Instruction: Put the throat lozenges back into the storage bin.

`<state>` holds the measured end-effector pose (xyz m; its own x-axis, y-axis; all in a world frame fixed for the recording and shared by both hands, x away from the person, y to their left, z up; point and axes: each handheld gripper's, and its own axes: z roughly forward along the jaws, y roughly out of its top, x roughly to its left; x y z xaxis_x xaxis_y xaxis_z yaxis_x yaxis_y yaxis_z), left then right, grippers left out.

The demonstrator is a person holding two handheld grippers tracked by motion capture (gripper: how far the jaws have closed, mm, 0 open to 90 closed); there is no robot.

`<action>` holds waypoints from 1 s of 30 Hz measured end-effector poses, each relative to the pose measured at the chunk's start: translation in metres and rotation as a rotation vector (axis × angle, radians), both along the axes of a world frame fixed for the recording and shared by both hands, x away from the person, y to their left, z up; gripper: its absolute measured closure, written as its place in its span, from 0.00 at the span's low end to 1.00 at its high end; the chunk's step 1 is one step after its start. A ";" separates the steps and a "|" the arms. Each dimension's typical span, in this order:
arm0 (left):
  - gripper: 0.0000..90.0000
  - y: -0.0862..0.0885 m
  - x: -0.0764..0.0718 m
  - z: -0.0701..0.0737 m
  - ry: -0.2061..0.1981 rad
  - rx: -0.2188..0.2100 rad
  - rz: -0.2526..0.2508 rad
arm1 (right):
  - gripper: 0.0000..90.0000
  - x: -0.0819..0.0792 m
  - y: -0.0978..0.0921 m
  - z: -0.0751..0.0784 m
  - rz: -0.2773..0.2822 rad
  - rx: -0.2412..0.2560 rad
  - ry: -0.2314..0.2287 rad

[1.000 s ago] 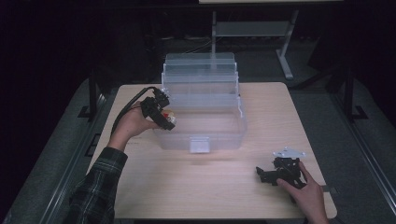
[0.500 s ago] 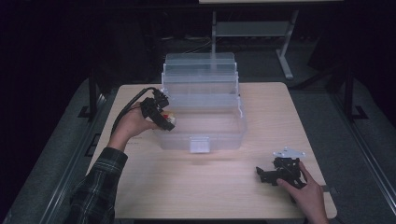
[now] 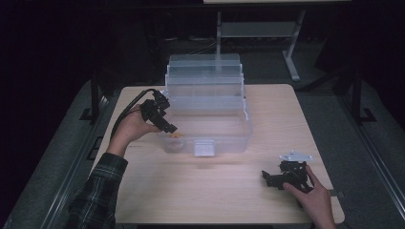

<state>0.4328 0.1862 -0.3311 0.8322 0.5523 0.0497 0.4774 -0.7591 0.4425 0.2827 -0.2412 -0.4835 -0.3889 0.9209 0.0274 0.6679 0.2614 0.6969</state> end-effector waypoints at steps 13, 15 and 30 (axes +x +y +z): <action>0.21 0.018 -0.025 0.006 -0.056 -0.064 0.027 | 0.00 0.000 0.000 0.000 0.000 0.000 0.000; 0.21 0.021 -0.030 0.007 -0.065 -0.071 0.032 | 0.00 0.000 0.000 0.000 0.000 0.000 0.000; 0.19 0.042 -0.076 -0.004 -0.125 -0.154 0.074 | 0.00 0.000 0.000 0.000 -0.001 0.001 -0.001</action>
